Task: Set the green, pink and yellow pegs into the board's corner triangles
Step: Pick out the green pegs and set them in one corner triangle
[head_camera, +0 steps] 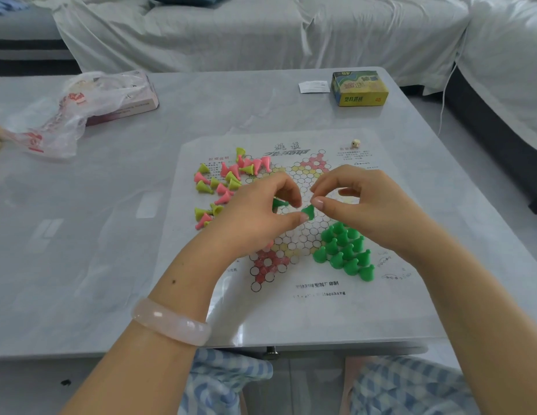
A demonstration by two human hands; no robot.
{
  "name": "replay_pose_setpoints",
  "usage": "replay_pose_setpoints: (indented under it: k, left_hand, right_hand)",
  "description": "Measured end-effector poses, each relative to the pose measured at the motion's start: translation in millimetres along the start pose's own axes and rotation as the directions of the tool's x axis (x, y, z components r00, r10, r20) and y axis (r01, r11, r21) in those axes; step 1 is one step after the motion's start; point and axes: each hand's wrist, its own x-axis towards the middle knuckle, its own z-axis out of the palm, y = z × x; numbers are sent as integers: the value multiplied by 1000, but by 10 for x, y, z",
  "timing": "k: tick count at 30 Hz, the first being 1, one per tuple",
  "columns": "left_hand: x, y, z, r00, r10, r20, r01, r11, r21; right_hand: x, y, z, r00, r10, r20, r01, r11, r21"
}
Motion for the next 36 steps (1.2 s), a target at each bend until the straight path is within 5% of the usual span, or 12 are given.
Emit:
replay_pose_setpoints:
  k: [8, 36]
  left_hand:
    - [37, -38, -47, 976, -141, -165, 133, 989, -61]
    - [24, -29, -53, 972, -160, -170, 154, 987, -49]
  right_hand:
    - [-25, 93, -43, 966, 122, 226, -74, 976, -206]
    - [-7, 128, 0, 958, 129, 257, -43, 949, -314]
